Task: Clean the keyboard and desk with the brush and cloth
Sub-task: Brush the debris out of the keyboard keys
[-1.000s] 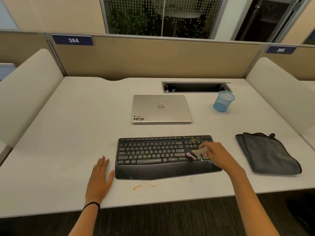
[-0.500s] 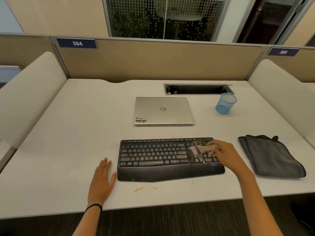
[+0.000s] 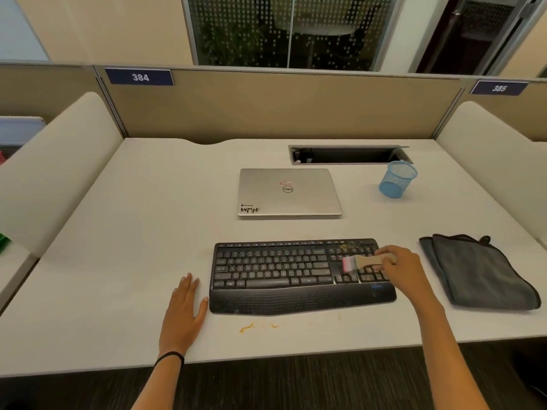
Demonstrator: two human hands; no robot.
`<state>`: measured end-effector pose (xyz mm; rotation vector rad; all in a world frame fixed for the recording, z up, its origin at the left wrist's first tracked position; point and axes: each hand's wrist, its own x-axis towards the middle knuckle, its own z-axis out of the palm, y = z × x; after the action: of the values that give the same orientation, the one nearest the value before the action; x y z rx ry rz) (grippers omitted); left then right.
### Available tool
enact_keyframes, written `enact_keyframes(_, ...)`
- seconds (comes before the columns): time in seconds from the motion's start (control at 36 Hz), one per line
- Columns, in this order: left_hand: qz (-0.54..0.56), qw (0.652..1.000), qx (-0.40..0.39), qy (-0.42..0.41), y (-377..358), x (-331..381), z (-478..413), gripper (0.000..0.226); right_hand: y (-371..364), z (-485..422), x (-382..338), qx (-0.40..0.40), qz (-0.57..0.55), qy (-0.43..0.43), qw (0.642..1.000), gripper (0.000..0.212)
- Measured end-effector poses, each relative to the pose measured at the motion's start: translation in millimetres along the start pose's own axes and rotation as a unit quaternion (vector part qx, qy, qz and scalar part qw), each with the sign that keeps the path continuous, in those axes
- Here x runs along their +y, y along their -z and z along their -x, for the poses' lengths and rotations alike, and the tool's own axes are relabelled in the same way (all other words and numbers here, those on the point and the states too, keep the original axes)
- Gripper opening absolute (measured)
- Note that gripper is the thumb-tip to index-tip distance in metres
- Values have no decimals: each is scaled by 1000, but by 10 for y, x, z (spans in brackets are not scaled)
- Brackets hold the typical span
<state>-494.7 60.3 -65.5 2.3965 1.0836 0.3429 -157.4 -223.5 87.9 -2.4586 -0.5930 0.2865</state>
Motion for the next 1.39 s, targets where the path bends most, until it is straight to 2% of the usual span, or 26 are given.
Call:
enact_keyframes(0.08,-1,1000,-1,0,-1,-3,-1,63,-47,2,-13,-26,4,1,1000,24)
enact_keyframes(0.25,-3,1000,-3,0,-32,-36,-15,64,-24,-1,54,13,11,-13,1000,23)
enact_keyframes(0.42,-5,1000,-1,-6,-38,-50,-16,64,-60,24,-33,-26,34,18,999,25)
enact_keyframes(0.58,-8,1000,-1,-4,-43,-59,-21,67,-19,61,-14,2,41,10,999,26)
enact_keyframes(0.83,1,1000,-1,2,-26,-26,-12,63,22,16,1,-11,50,-7,999,24)
enact_keyframes(0.97,0,1000,0,-5,-20,-29,-12,63,128,48,-48,8,30,47,998,23)
enact_keyframes(1.08,-5,1000,5,-10,-18,-31,-5,66,97,135,-84,-36,64,97,993,25)
enact_keyframes(1.19,-3,1000,4,-3,-13,-13,-10,61,61,212,-108,-136,102,46,984,36)
enact_keyframes(1.31,0,1000,-1,0,-8,-2,-10,62,72,276,-119,-124,113,46,985,41)
enact_keyframes(1.39,-7,1000,0,-4,-6,-13,-8,64,52,263,-183,-156,150,17,976,50)
